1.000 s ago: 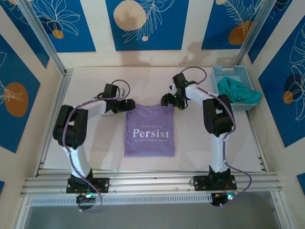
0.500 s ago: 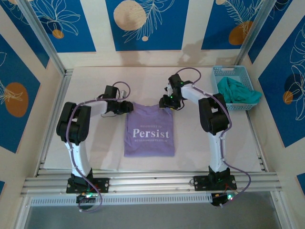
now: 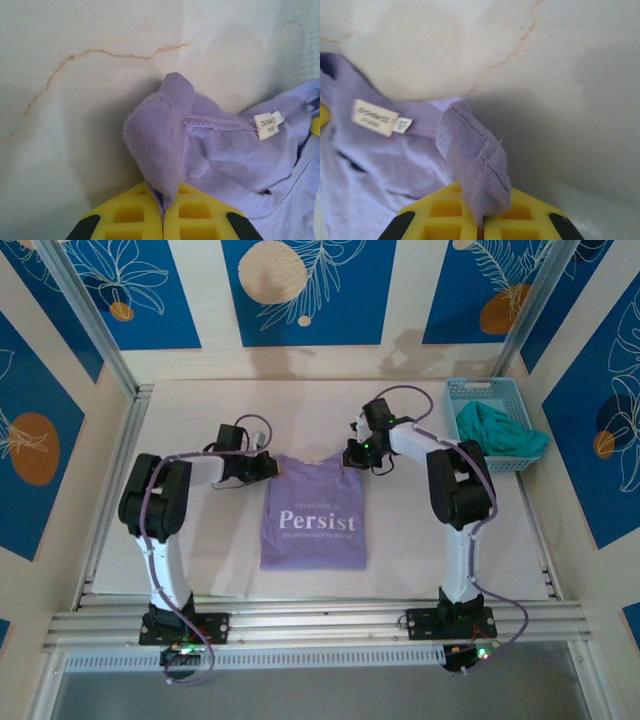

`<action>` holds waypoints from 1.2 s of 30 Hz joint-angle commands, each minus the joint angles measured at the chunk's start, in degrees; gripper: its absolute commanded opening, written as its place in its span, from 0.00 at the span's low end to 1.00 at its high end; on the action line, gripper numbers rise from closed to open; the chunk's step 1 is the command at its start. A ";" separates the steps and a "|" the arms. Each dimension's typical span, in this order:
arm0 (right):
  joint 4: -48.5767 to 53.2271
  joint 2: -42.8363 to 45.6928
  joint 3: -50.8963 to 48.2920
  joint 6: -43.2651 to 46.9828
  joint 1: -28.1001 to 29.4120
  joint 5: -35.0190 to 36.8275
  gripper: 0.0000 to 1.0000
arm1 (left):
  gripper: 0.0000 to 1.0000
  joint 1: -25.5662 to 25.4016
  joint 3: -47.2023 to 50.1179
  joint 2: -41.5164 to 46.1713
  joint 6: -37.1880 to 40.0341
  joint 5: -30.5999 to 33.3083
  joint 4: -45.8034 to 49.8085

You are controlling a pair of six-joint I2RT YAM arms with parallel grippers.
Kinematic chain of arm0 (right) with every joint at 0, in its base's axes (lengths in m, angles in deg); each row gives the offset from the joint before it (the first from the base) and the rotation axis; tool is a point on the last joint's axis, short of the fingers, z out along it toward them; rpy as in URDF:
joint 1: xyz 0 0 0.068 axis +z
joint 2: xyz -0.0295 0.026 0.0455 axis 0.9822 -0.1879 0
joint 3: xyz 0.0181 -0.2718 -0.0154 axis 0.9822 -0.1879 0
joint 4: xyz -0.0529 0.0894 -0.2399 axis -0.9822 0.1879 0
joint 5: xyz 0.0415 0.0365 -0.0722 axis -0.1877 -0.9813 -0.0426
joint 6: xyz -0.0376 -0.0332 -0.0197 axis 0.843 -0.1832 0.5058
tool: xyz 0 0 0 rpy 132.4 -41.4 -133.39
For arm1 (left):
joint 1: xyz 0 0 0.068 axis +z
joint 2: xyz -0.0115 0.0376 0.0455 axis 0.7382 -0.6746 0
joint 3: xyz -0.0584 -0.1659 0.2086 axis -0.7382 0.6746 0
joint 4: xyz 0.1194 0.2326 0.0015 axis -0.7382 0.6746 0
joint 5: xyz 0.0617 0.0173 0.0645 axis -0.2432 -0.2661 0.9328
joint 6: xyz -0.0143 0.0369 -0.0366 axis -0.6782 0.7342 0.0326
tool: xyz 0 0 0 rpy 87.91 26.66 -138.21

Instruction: Fold the inside-out t-shirt

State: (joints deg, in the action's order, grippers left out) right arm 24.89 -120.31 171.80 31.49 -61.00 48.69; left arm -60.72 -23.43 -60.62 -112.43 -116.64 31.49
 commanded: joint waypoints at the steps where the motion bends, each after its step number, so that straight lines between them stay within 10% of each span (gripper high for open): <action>1: -8.25 6.13 -3.74 -2.41 -1.23 -4.90 0.02 | 0.00 0.64 1.90 3.95 -1.97 -3.66 -5.63; 21: -6.59 4.67 26.20 -1.27 -7.02 -10.25 0.02 | 0.00 1.80 -32.65 2.47 -2.01 -0.18 3.65; 36: -17.94 32.67 -22.76 -2.89 3.06 -5.17 0.04 | 0.00 0.71 19.47 30.16 -9.51 -7.54 -22.50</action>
State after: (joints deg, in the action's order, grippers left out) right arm 8.78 -92.98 152.90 29.72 -60.04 41.67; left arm -59.76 -8.18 -37.12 -119.79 -121.04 16.76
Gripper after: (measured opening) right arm 0.084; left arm 0.050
